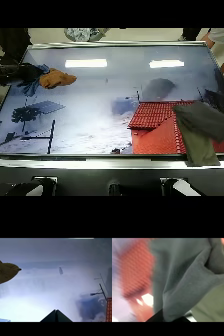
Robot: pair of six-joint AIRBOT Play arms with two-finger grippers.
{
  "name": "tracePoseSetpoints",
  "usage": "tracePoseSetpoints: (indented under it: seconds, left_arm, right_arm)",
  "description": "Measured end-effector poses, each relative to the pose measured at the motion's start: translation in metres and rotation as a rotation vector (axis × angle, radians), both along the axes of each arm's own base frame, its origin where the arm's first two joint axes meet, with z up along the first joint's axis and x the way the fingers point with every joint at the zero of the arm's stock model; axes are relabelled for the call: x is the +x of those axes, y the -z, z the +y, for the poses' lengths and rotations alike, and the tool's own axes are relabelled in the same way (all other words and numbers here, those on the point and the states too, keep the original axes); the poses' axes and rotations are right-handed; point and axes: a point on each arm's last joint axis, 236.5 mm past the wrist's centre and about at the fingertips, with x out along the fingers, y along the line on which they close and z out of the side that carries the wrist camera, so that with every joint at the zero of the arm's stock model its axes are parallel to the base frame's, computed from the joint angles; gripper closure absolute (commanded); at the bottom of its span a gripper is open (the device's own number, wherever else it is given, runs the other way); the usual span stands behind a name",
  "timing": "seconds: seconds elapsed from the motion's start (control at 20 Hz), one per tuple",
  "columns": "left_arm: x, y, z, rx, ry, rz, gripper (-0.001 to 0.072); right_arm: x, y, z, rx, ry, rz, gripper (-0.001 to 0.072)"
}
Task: Fold the shirts.
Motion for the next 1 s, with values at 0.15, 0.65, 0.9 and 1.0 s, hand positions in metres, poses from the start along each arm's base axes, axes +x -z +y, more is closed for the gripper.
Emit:
tracePoseSetpoints:
  seconds: [0.15,0.65,0.9,1.0]
  left_arm:
    - [0.0,0.0,-0.001,0.0,0.002,0.0,0.0679]
    - [0.002,-0.002,0.0,-0.002,-0.002,-0.011,0.0679]
    - [0.002,-0.019,-0.003,-0.018,0.002,-0.048,0.0681]
    - [0.004,-0.044,-0.003,-0.022,-0.002,-0.111,0.0682]
  right_arm:
    - [-0.033,0.037,-0.001,-0.002,0.014,0.164,0.0655]
    - [-0.091,0.128,0.003,-0.013,0.109,0.409,0.0028]
    - [-0.091,0.112,-0.027,-0.155,0.084,0.386,0.0037]
    - [-0.062,0.07,-0.063,-0.324,0.11,0.256,0.0048]
